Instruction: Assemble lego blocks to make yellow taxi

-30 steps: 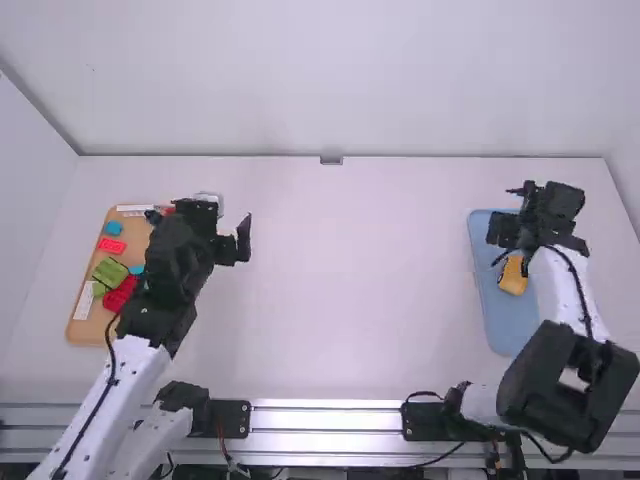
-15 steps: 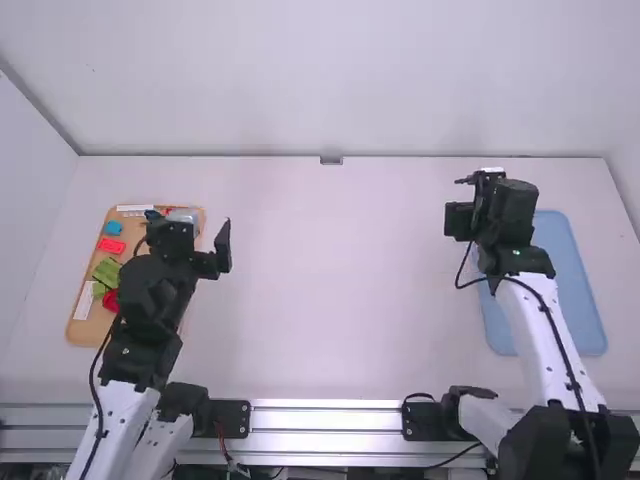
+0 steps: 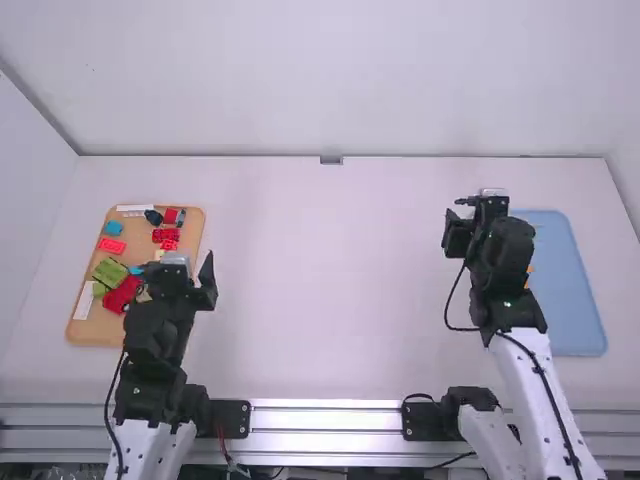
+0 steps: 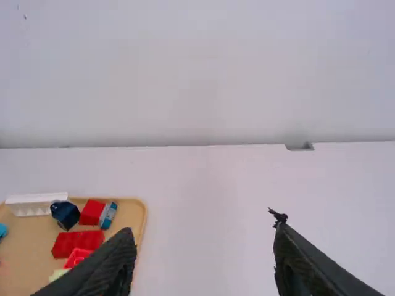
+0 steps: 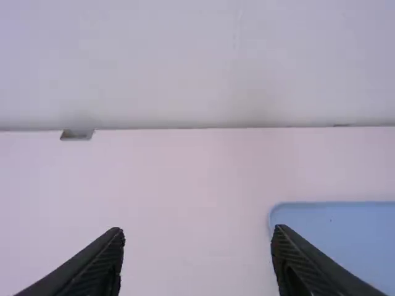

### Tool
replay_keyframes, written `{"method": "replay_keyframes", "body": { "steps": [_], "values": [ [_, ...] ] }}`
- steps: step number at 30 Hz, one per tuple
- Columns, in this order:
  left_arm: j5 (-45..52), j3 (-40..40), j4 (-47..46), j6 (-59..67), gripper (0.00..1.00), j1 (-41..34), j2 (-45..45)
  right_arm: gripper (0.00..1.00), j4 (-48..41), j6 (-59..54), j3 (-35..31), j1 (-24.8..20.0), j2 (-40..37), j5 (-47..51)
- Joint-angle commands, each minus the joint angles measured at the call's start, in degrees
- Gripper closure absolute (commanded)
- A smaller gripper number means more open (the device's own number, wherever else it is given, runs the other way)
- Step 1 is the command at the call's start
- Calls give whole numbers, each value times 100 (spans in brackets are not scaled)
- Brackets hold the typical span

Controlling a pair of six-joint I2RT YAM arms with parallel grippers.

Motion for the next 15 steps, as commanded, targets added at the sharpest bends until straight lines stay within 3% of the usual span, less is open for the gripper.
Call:
{"method": "replay_keyframes", "body": {
  "steps": [1, 10, 15],
  "values": [
    [60, -329, 34, 1, 49, 21, -355, 45, 10, 62, -370, 1, -341, 14],
    [60, -1445, 34, 1, 69, 21, -1471, 66, 10, 62, -1610, 1, -1581, 14],
    [60, -1476, 34, 1, 77, 21, -1636, 77, 10, 62, -2207, 1, -2179, 14]
  ]
}}
